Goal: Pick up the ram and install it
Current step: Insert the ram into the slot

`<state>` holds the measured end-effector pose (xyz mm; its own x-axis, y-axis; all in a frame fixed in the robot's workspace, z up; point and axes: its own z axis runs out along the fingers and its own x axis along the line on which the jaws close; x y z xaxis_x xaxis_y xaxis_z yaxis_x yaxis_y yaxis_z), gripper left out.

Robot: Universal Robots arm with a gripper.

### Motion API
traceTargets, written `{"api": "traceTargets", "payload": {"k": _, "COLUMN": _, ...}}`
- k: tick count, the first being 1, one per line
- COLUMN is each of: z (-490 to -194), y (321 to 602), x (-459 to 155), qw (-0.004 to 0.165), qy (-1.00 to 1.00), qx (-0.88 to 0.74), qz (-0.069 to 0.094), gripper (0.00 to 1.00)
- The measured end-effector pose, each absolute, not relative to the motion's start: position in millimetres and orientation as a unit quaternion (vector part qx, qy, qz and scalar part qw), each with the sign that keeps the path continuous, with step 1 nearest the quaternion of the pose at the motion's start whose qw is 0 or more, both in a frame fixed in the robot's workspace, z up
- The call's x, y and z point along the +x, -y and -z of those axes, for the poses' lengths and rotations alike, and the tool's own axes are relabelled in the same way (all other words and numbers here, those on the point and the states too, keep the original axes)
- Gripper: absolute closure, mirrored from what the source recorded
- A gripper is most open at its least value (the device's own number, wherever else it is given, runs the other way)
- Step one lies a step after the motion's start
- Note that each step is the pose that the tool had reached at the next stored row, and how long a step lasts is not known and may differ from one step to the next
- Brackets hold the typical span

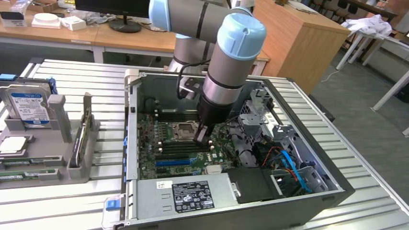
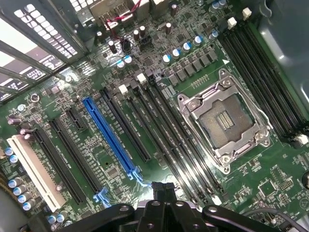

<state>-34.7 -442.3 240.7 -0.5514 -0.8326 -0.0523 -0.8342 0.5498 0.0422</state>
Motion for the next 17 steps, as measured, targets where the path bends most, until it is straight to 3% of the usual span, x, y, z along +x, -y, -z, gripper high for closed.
{"api": "traceTargets", "payload": {"k": 17, "z": -239.0, "y": 442.3, "x": -25.0, "qw": 0.011, "qy": -0.828, "qx": -0.560, "qz": -0.033, "gripper": 0.90}}
